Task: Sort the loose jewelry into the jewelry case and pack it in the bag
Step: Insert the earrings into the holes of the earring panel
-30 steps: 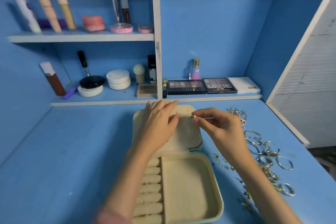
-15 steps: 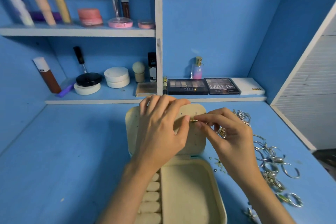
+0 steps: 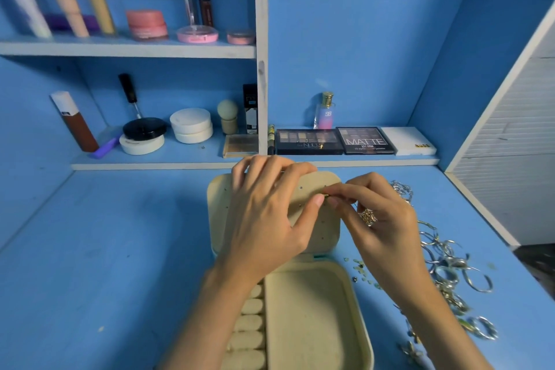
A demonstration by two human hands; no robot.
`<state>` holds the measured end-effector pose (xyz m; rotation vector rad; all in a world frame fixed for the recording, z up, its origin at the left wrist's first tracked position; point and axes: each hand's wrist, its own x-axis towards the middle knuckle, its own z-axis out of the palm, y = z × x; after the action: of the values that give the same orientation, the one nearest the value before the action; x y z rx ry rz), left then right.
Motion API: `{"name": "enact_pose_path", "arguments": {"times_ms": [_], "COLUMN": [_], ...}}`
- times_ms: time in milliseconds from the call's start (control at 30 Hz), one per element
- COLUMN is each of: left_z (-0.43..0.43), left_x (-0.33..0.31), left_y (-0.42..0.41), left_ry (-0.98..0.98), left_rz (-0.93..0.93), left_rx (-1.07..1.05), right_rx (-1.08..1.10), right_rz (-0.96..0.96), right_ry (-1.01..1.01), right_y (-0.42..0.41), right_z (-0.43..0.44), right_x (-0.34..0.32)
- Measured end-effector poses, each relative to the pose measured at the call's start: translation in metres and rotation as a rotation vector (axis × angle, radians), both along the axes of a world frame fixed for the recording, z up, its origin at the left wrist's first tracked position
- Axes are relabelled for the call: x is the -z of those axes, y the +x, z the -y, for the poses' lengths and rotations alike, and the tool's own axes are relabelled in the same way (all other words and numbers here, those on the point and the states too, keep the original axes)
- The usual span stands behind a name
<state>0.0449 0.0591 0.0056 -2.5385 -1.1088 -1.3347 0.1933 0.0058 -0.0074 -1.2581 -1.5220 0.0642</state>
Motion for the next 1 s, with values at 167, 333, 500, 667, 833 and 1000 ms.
{"name": "enact_pose_path", "arguments": {"times_ms": [167, 333, 500, 667, 833, 1000], "left_z": [-0.0003, 0.0003, -0.0001, -0.0004, -0.0009, -0.0013], "left_x": [0.0, -0.0004, -0.0006, 0.0001, 0.0005, 0.0009], "left_y": [0.0006, 0.0004, 0.0005, 0.0005, 0.0009, 0.0024], "left_ry": [0.009, 0.014, 0.018, 0.031, 0.03, 0.045], "left_rz": [-0.003, 0.004, 0.002, -0.005, -0.012, 0.017], "left_rx": [0.0, 0.005, 0.002, -0.006, -0.005, -0.009], "right_rx": [0.023, 0.048, 0.053, 0.075, 0.066, 0.068], "right_rz": [-0.015, -0.038, -0.052, -0.065, -0.058, -0.053], "right_ry": [0.001, -0.001, 0.007, 0.01, 0.001, 0.003], "right_y": [-0.0003, 0.0003, -0.0001, -0.0004, 0.0004, 0.0001], "right_z": [0.0007, 0.0012, 0.001, 0.0003, 0.0012, 0.0021], "right_x": [-0.0003, -0.0024, -0.0022, -0.0016, -0.0014, -0.0019]}}
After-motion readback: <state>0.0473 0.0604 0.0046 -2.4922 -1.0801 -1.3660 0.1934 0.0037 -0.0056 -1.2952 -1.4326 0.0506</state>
